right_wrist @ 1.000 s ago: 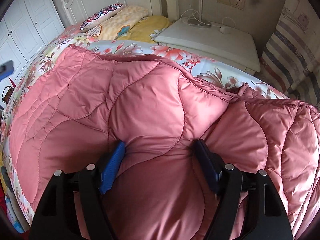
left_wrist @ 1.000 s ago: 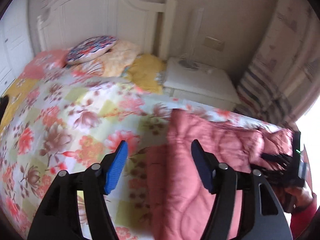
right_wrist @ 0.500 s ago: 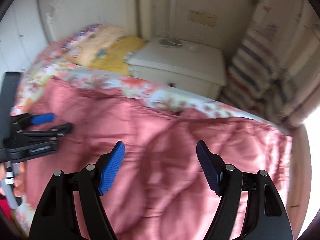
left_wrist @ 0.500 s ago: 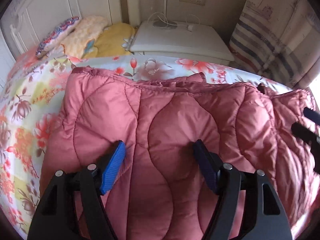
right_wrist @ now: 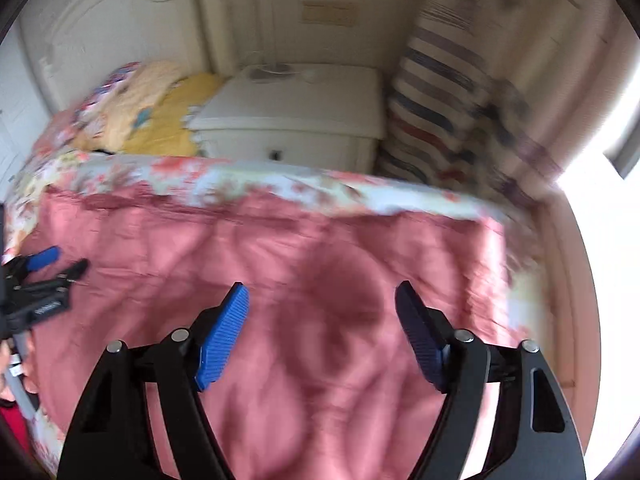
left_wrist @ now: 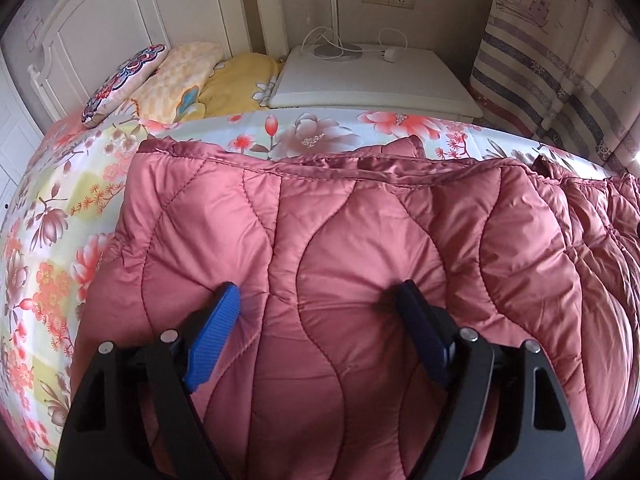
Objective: Fold large clothes
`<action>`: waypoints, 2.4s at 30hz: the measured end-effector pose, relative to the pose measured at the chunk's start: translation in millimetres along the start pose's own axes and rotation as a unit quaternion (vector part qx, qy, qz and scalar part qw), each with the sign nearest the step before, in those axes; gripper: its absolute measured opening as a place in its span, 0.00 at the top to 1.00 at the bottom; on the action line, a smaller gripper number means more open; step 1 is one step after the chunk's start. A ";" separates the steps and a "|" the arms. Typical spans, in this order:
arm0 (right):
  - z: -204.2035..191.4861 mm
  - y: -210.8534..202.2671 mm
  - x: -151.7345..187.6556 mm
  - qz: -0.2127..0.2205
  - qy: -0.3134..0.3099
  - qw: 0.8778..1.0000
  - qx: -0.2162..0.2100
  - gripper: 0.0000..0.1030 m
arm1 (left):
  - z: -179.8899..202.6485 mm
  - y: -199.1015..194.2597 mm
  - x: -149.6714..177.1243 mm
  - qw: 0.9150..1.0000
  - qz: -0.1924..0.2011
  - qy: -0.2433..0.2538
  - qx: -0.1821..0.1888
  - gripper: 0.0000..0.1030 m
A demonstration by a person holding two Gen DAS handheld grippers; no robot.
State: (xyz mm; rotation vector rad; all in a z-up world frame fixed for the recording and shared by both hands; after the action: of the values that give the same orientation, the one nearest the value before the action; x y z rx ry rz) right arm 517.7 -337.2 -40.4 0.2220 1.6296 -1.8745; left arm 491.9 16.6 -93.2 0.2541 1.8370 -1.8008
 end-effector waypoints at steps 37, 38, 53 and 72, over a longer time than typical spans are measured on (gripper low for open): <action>-50.3 -66.0 105.2 0.112 -0.013 0.987 -0.118 0.17 | 36.0 -32.6 42.0 0.999 0.034 0.032 -0.003 0.12; -36.8 -77.1 115.0 0.122 0.016 0.983 -0.133 0.15 | 35.3 -31.1 42.7 0.999 0.035 0.032 -0.004 0.11; 77.4 -59.4 256.0 0.132 0.314 0.865 -0.368 0.15 | 27.5 -22.3 39.4 1.000 0.016 0.012 0.001 0.04; 93.2 -9.7 171.4 0.035 0.232 0.891 -0.387 0.16 | 21.6 -21.6 41.7 1.000 0.012 0.006 0.023 0.04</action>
State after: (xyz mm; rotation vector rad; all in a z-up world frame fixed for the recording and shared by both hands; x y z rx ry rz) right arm 403.5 -484.0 -100.2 0.3904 2.5170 -1.0198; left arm 451.9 -16.1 -94.5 0.3032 1.7945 -1.8301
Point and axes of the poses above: each gripper's, at about its wrist camera, not at the fingertips, and y roughly the way its jaws point, z to its right, x to its underside, the point moved 5 cm from there along y, roughly the way its jaws point, and after that the axes turned 15 degrees about -y, right-handed, at the moved point
